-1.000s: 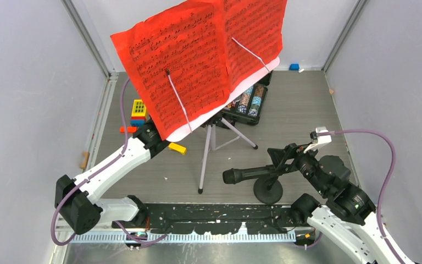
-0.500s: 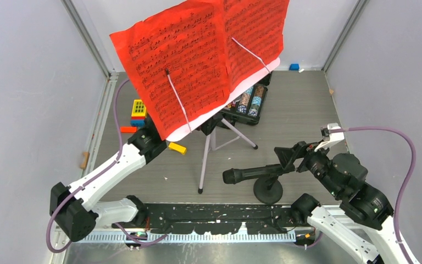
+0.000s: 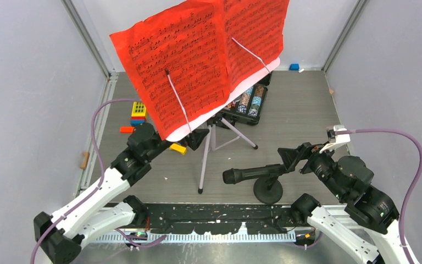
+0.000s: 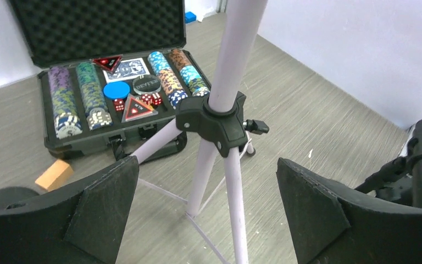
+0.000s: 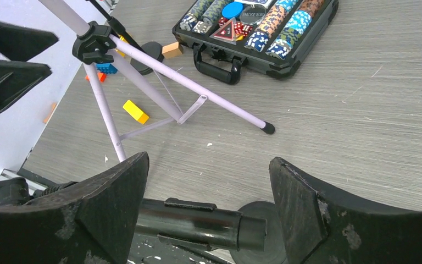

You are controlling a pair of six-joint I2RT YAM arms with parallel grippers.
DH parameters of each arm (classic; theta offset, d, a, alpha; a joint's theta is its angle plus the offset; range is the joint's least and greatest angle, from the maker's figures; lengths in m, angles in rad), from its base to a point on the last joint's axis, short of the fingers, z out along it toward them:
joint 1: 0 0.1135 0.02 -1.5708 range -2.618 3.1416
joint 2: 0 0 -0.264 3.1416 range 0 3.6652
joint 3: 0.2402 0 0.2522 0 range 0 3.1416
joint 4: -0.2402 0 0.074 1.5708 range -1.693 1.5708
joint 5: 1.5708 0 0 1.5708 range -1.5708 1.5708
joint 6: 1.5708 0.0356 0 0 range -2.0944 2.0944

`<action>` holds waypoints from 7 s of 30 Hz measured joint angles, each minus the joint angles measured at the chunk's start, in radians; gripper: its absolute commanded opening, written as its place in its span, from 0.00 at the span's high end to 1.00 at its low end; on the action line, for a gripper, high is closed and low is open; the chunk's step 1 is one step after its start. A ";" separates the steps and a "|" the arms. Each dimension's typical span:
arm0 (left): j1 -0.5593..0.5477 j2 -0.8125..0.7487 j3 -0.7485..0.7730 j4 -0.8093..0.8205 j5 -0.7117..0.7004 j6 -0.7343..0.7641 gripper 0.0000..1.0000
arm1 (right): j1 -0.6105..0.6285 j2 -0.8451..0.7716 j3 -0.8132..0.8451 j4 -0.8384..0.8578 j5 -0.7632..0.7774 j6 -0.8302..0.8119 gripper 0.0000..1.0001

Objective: Pack up the instrument practice props
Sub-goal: Move the music stand to the center of the board, then pick up the sheet music from the music stand.

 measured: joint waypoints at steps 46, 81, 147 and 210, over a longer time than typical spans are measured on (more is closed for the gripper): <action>0.148 -0.154 1.052 -0.842 -0.062 -0.218 0.23 | 0.000 0.148 0.131 0.203 -0.159 -0.043 0.20; 0.203 0.004 1.125 -0.686 0.206 -0.221 0.52 | 0.124 0.816 0.607 0.771 -0.684 0.191 0.38; 0.236 -0.109 0.962 -0.569 0.167 -0.283 0.51 | 0.408 0.985 0.741 0.735 -0.486 -0.039 0.91; 0.433 -0.109 0.961 -0.499 0.370 -0.422 0.88 | 0.445 1.084 0.682 1.008 -0.393 -0.142 1.00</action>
